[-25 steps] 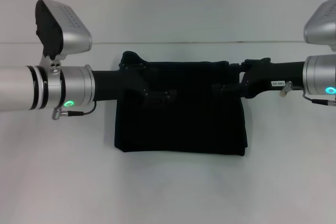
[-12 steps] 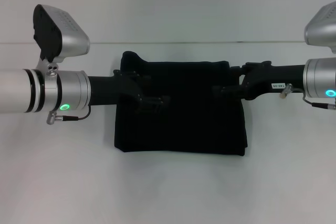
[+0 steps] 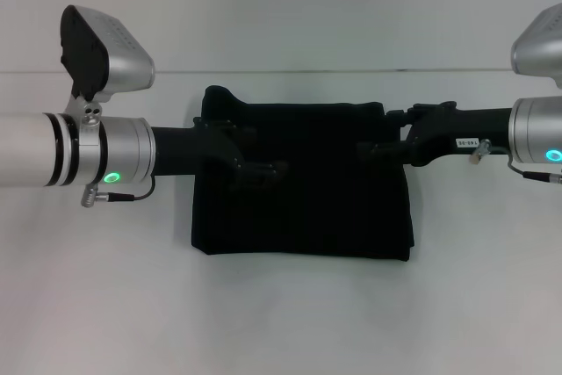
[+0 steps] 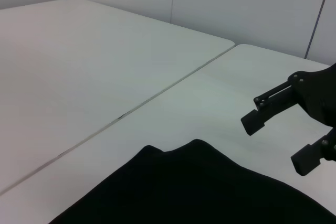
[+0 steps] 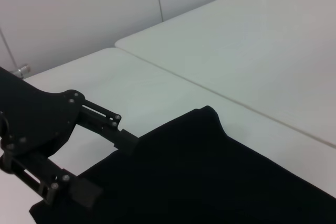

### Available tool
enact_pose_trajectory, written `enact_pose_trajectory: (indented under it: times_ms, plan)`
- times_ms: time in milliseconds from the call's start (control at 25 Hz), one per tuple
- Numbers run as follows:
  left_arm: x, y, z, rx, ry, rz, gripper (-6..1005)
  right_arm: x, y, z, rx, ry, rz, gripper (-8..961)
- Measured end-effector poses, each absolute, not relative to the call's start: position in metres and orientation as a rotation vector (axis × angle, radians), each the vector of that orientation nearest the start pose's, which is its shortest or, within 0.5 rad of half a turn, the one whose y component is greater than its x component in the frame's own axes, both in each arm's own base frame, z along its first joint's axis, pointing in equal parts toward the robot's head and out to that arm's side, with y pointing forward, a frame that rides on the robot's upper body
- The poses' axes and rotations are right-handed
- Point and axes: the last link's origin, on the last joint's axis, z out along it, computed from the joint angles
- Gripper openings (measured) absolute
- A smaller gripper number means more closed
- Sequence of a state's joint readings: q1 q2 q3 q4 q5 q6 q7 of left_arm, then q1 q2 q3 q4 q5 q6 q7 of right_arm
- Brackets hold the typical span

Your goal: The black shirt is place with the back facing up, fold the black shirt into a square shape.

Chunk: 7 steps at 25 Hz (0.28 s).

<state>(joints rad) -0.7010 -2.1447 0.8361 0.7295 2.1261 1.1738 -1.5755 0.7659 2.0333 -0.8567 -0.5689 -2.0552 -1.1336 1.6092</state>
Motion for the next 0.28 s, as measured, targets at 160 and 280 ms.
enact_pose_trajectory:
  times_ms: [160,280]
  plan:
    - [-0.2133,0.3992,-0.0318,-2.639,-0.578,-0.369,797,0.2235,0.4173,-0.0157,-2.612,0.684,0.363,888]
    - [-0.2155,0.3993,-0.0302,-2.633,-0.593,-0.365,797,0.2254,0.4151,-0.0172,-2.613,0.698,0.367,888]
